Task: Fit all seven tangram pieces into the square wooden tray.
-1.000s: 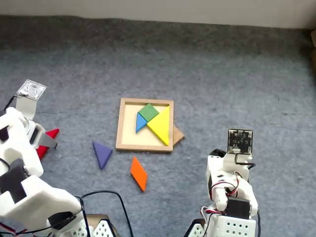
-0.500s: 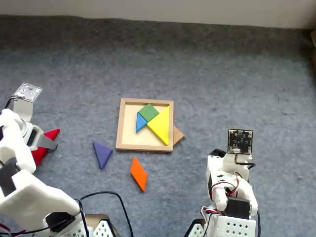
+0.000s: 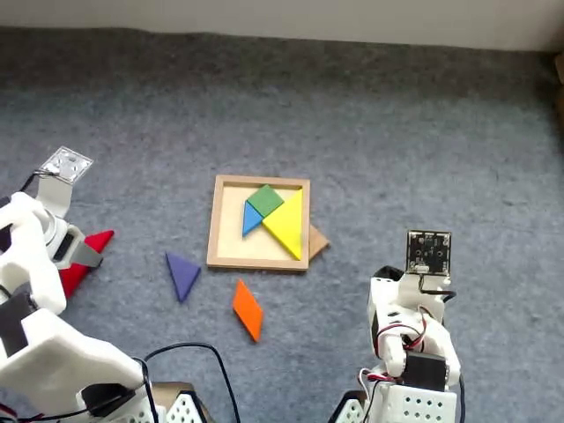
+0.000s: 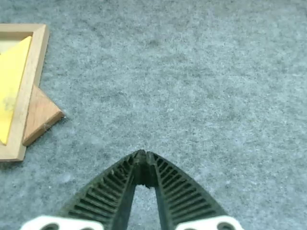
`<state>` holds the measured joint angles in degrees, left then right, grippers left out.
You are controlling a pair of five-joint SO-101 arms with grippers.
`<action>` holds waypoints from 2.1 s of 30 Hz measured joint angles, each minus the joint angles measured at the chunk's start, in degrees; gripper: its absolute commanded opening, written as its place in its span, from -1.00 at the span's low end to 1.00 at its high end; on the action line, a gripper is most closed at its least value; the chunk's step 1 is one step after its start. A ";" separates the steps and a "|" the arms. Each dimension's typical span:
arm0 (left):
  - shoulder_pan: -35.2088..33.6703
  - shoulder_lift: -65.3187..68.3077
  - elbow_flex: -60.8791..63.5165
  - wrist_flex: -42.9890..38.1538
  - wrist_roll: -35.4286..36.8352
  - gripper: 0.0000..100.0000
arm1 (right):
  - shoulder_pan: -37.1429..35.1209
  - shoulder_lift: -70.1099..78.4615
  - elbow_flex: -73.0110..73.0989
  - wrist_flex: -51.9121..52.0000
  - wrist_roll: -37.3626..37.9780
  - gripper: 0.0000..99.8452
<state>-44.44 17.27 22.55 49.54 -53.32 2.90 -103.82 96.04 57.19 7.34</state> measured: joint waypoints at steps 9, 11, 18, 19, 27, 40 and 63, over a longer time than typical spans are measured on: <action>1.58 -3.60 0.62 1.32 0.44 -0.54 | 0.00 0.00 0.00 0.00 0.00 -0.95; 2.73 -5.19 0.62 2.81 1.85 -0.54 | 0.00 0.00 0.00 0.00 0.00 -0.95; 6.77 -8.44 0.62 4.22 5.36 -0.54 | 0.00 0.00 0.00 0.00 0.00 -0.95; 7.38 -8.88 0.62 4.66 5.80 -0.54 | 0.00 0.00 0.00 0.00 0.00 -0.95; 13.80 -14.86 0.62 8.62 9.58 -0.54 | 0.00 0.00 0.00 0.00 0.00 -0.95; 33.14 -22.59 0.62 13.27 12.84 -0.54 | 0.00 0.00 0.00 0.00 0.00 -0.95; 57.23 -22.68 0.62 13.27 -5.71 -0.53 | 0.00 0.00 0.00 0.00 0.00 -0.95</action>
<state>12.79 -5.41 23.16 62.81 -59.03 2.90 -103.82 96.04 57.19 7.34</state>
